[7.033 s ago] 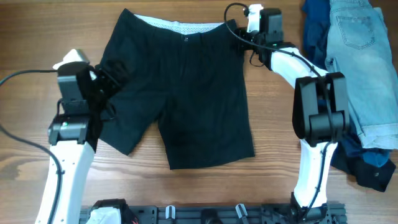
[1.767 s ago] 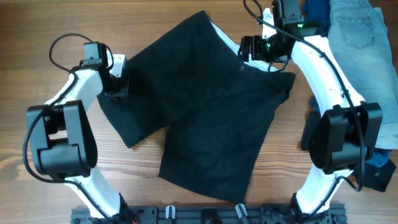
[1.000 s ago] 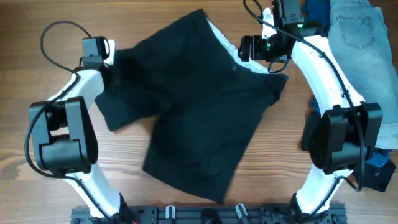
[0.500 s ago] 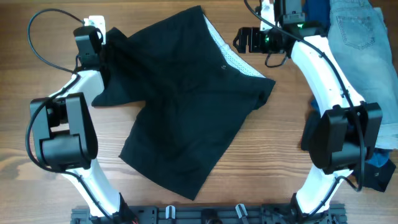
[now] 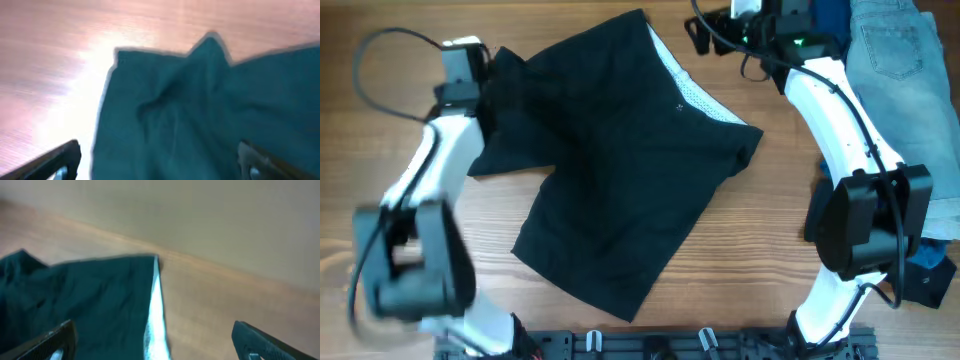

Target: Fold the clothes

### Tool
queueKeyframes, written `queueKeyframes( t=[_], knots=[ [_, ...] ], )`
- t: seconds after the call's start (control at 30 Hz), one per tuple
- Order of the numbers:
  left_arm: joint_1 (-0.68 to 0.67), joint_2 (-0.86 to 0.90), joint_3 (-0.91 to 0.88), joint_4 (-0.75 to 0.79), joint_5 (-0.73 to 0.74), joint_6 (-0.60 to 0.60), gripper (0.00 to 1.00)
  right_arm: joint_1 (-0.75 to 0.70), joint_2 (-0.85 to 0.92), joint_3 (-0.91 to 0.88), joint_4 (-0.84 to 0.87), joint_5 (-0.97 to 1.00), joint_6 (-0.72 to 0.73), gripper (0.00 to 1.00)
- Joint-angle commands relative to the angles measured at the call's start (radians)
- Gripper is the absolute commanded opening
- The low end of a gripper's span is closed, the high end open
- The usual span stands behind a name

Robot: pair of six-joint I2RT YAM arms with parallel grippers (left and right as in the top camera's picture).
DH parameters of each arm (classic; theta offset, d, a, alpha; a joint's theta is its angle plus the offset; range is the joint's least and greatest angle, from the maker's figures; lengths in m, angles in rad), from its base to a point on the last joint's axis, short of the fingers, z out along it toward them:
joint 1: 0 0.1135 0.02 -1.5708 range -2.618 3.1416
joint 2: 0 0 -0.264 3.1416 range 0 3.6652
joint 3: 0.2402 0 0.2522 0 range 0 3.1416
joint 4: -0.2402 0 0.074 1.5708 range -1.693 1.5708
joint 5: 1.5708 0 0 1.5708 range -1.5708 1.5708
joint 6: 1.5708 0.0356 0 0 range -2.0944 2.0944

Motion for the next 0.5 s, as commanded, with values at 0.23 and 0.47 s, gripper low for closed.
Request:
queueKeyframes(
  t=[0.23,0.47],
  knots=[
    [-0.006,-0.468,0.01,-0.332,0.235,-0.334,1.0,0.022,0.211,0.018,0.18,-0.158,-0.063,0.99],
    [-0.041,-0.501,0.01,-0.383,0.303,-0.346,1.0,0.097,0.317,0.018,0.222,-0.157,-0.058,0.95]
  ],
)
